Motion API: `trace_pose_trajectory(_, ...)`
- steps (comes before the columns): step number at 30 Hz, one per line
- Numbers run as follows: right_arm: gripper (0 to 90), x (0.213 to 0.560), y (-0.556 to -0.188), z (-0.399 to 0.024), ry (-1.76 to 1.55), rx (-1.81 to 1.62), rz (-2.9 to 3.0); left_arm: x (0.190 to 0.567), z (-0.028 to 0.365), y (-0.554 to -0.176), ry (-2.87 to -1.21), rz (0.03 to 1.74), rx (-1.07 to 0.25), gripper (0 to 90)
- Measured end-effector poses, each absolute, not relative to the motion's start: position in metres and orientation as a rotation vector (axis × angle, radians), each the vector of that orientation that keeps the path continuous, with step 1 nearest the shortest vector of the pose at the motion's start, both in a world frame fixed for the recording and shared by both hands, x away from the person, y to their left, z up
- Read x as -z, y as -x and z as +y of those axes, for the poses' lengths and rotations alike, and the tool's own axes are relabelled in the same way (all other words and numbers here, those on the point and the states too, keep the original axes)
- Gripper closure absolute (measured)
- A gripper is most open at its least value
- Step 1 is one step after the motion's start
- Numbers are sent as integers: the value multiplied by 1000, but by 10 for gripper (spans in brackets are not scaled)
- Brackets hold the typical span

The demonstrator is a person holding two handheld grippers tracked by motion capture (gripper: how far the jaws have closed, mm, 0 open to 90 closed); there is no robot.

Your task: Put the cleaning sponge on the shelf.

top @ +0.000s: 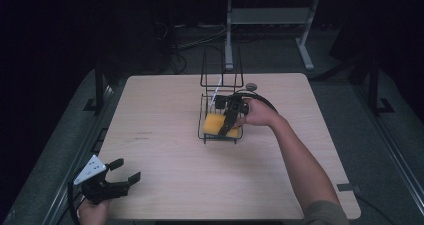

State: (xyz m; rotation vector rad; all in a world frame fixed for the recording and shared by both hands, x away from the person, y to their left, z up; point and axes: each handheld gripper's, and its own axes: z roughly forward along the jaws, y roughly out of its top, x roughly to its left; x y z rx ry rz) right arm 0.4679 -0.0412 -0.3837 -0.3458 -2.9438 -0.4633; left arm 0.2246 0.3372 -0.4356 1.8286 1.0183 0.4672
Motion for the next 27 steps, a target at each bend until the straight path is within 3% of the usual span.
trace_pose_trajectory(27, 211, 406, -492, -39, 377, 500, -2968, 437, 338, -225, -1832, 1021, -465, 134)
